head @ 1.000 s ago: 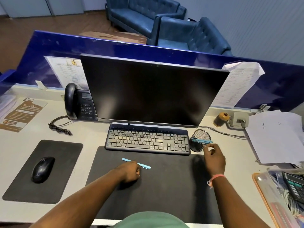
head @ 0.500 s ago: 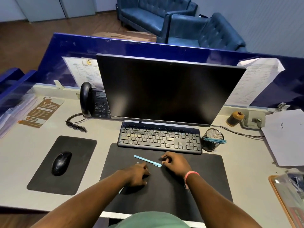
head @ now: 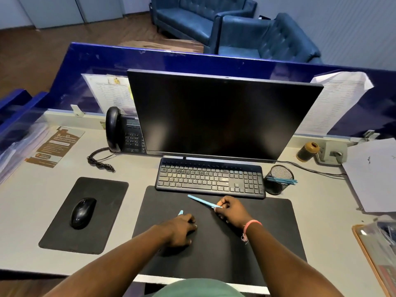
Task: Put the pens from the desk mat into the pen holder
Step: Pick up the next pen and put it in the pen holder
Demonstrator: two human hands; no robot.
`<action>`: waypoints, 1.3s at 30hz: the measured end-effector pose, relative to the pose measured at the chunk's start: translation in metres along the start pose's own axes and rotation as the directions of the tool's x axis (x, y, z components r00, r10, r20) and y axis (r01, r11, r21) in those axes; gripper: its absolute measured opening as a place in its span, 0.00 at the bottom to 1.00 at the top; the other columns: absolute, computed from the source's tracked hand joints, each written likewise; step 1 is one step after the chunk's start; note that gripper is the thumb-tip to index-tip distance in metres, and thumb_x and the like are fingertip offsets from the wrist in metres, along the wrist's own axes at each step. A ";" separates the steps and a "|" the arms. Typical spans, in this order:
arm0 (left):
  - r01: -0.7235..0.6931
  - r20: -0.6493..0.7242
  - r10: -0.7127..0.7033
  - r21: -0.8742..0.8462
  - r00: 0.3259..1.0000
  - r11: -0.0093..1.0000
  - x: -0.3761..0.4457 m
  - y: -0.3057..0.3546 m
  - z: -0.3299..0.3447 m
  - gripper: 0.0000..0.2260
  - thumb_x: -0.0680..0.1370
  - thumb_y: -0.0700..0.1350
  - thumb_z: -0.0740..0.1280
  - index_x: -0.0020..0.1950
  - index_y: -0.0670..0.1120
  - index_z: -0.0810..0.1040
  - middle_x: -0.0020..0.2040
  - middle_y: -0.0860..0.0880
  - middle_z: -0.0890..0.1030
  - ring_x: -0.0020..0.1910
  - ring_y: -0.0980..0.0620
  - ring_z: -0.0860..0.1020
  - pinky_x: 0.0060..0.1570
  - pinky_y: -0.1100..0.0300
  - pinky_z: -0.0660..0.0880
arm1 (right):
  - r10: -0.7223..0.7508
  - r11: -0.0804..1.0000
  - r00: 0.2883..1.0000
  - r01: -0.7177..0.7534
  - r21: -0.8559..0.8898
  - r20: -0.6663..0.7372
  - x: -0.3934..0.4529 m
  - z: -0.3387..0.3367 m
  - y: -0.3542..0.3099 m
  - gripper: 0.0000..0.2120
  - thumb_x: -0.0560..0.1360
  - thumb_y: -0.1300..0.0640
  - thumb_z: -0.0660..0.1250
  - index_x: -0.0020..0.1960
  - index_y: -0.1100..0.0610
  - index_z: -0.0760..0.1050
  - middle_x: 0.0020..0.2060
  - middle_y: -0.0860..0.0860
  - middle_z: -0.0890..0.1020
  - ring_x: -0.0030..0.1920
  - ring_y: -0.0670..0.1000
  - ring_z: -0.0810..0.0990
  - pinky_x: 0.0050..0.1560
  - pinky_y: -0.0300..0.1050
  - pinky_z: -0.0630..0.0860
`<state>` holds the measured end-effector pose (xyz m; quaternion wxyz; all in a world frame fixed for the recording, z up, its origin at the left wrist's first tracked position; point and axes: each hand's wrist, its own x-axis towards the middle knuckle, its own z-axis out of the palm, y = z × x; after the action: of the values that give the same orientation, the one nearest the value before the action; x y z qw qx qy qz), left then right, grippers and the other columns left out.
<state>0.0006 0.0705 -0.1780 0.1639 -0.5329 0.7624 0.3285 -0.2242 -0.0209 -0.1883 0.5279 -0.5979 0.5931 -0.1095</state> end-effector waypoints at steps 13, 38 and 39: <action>-0.006 0.021 0.008 -0.051 1.000 0.999 0.022 -0.003 -0.013 0.17 0.77 0.52 0.66 0.58 0.43 0.82 0.65 0.44 0.71 0.63 0.44 0.73 0.67 0.54 0.70 | 0.316 0.504 0.821 0.278 0.818 -0.475 -0.030 -0.124 0.004 0.04 0.76 0.57 0.70 0.44 0.56 0.78 0.29 0.50 0.75 0.24 0.44 0.71 0.21 0.36 0.65; 0.041 0.025 -0.038 -0.100 0.999 0.994 0.025 -0.002 -0.016 0.15 0.75 0.53 0.66 0.53 0.45 0.83 0.63 0.44 0.72 0.62 0.43 0.75 0.66 0.49 0.72 | 0.209 0.956 0.661 0.016 0.293 -0.720 -0.016 -0.158 0.019 0.10 0.76 0.53 0.72 0.55 0.56 0.81 0.47 0.57 0.85 0.42 0.56 0.86 0.46 0.56 0.85; 0.042 0.025 -0.040 -0.101 0.999 0.994 0.025 -0.003 -0.017 0.15 0.75 0.53 0.66 0.53 0.45 0.83 0.63 0.44 0.72 0.62 0.43 0.75 0.66 0.49 0.72 | 0.195 0.963 0.657 0.013 0.270 -0.728 -0.018 -0.157 0.018 0.10 0.77 0.52 0.72 0.55 0.56 0.80 0.47 0.57 0.85 0.42 0.56 0.86 0.46 0.56 0.85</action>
<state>-0.0046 0.0414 -0.1814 0.1521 -0.5522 0.7318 0.3694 -0.3589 -0.0803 -0.1276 0.3135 -0.3972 0.7679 -0.3927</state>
